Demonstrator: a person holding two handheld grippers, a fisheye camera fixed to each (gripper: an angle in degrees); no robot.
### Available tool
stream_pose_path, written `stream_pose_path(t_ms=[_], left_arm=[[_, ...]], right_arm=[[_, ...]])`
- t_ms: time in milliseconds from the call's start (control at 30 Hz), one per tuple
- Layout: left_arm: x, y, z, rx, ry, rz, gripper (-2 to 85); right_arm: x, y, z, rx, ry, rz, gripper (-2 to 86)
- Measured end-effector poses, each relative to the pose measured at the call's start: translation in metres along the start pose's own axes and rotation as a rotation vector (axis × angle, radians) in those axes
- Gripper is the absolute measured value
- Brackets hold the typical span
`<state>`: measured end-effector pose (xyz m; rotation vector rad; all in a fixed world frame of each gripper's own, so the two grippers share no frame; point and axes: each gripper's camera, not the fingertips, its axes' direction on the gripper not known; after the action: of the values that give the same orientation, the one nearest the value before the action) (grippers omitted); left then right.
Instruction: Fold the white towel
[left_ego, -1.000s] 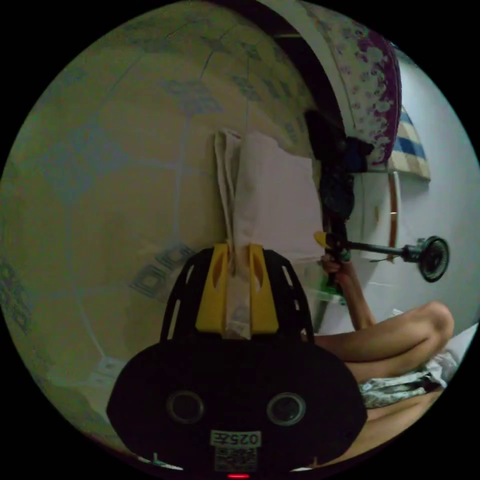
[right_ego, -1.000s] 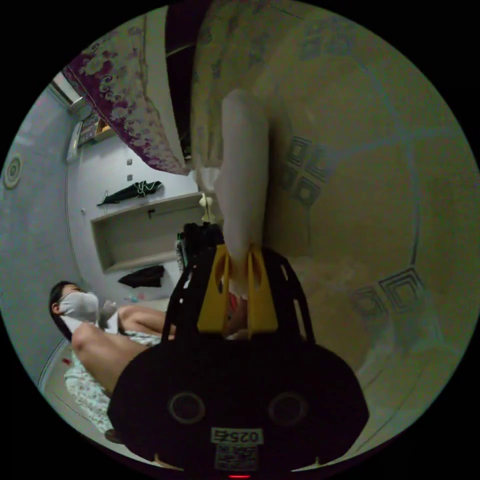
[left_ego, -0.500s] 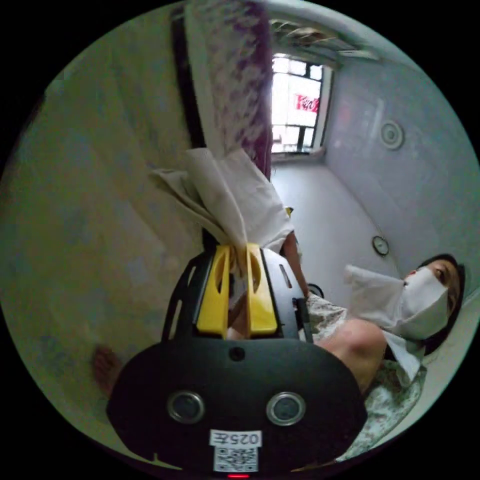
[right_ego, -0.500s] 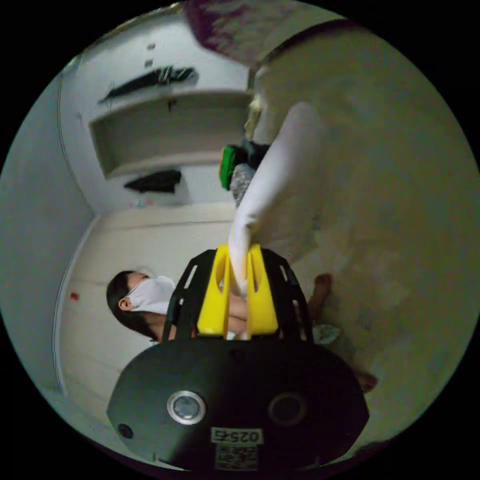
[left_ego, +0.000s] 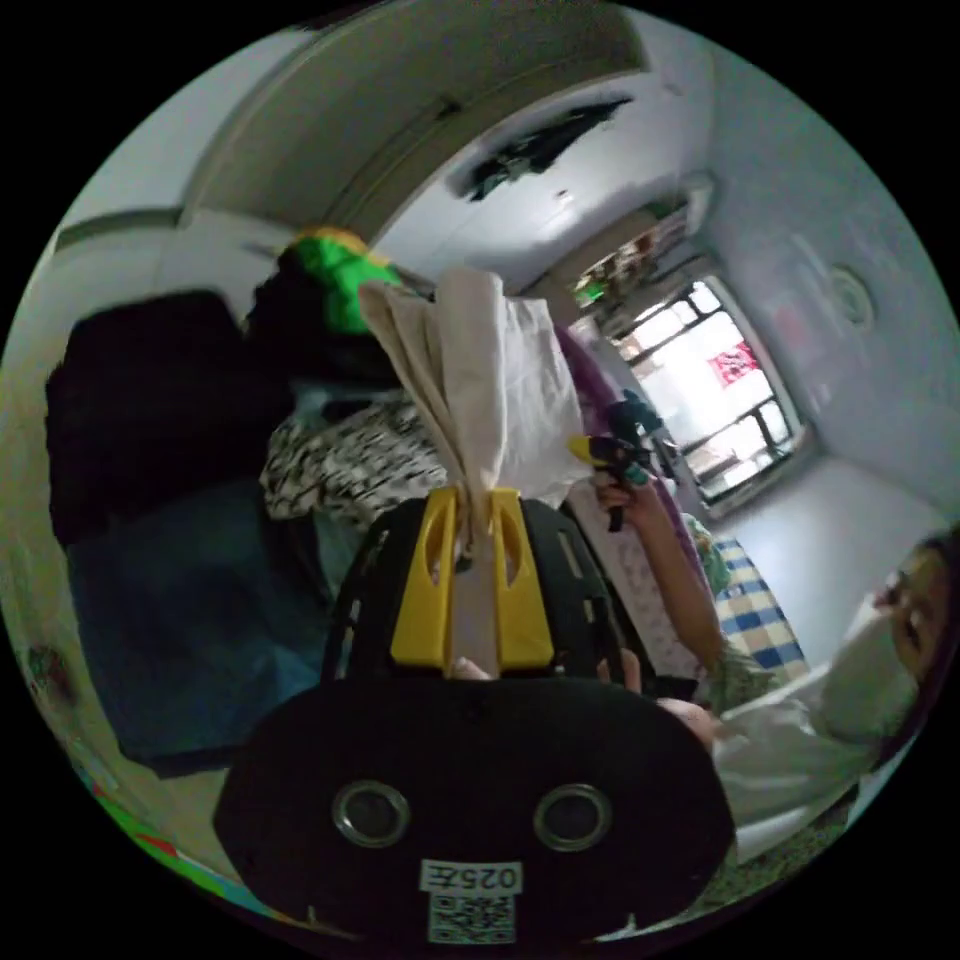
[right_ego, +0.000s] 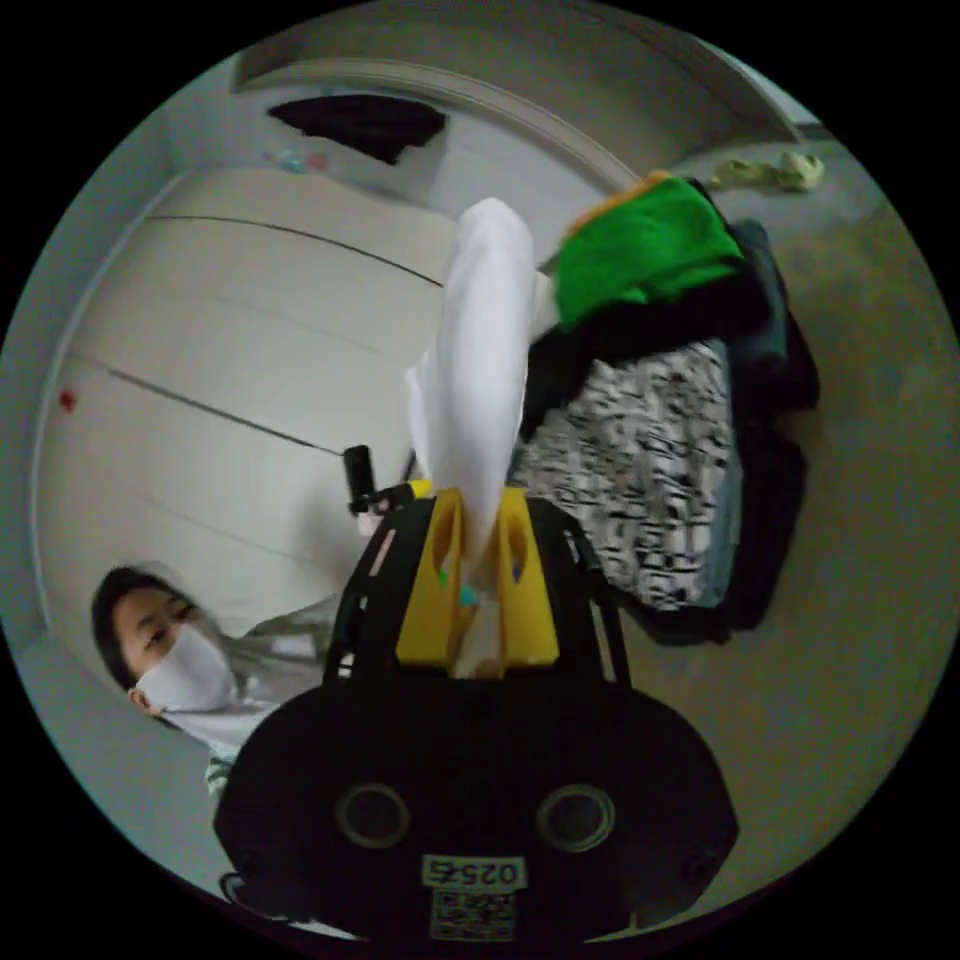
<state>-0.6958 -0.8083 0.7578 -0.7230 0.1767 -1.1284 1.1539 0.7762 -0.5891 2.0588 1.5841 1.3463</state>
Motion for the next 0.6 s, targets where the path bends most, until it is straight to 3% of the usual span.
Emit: stream_pose_path(t_ms=[100, 233, 300, 367, 433, 500, 600], left_arm=[[-0.064, 0.003, 0.081, -0.172, -0.132, -0.181, 2.4], [-0.074, 0.02, 0.078, -0.125, 0.073, -0.226, 2.4], [-0.058, 0.028, 0.056, -0.079, 0.001, -0.209, 2.5], [-0.024, 0.033, 0.02, 0.083, -0.148, -0.127, 2.4], [0.01, 0.021, 0.013, 0.173, -0.178, -0.016, 2.3], [0.046, -0.002, 0.035, 0.147, -0.245, 0.111, 1.6], [0.09, -0.027, 0.12, -0.023, -0.426, 0.276, -0.4]], right_arm=[[0.092, -0.03, 0.071, -0.139, 0.184, 0.192, 6.6], [0.111, -0.047, 0.103, -0.083, 0.084, 0.106, 8.2], [0.097, -0.052, 0.099, -0.053, 0.151, 0.069, 9.0], [0.054, -0.066, 0.09, 0.026, 0.327, -0.043, 7.8], [0.01, -0.085, 0.097, 0.107, 0.428, -0.163, 3.9], [-0.03, -0.112, 0.12, 0.164, 0.499, -0.257, 0.8], [-0.054, -0.167, 0.19, 0.126, 0.795, -0.288, -0.6]])
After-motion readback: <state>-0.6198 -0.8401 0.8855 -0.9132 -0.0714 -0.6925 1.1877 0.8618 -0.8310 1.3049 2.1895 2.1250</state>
